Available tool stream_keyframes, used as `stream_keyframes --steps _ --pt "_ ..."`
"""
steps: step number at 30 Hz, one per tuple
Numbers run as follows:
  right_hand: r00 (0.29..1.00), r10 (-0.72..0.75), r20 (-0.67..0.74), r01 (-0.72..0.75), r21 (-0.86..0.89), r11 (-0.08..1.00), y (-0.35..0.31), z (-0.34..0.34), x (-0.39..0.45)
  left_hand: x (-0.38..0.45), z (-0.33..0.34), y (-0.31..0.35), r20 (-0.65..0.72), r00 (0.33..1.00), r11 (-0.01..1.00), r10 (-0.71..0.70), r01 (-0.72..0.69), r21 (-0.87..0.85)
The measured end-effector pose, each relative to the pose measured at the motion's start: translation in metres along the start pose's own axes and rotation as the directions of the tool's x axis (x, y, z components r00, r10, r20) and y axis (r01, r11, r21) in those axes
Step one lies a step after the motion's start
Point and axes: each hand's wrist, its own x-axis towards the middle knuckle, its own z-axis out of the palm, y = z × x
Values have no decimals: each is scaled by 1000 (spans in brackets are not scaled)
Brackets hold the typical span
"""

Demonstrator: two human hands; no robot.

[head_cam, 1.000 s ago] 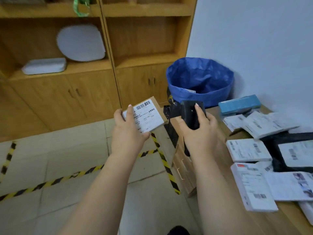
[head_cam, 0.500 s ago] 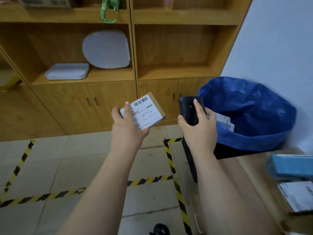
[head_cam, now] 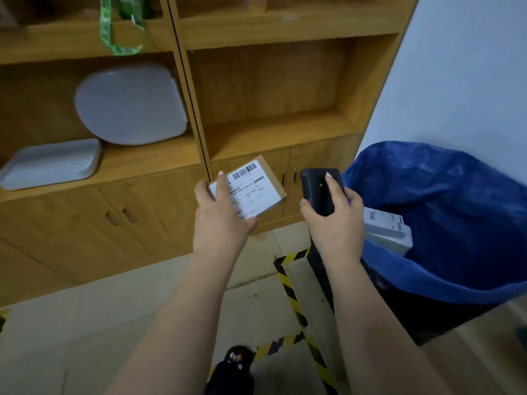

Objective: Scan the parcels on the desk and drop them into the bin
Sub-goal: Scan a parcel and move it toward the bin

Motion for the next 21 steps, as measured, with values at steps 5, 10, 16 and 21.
stream_keyframes --steps 5,10,16,21 --pt "984 141 -106 -141 8 990 -16 34 45 88 5 18 92 986 989 142 -145 23" --pt "931 278 -238 -288 -10 957 -1 38 74 134 37 44 188 943 961 274 -276 -16" --pt "832 404 -381 -425 30 904 43 11 118 166 100 101 302 850 902 431 -410 -133" --pt "760 458 -462 -475 87 876 87 -21 158 181 165 161 363 771 853 523 -477 -214"
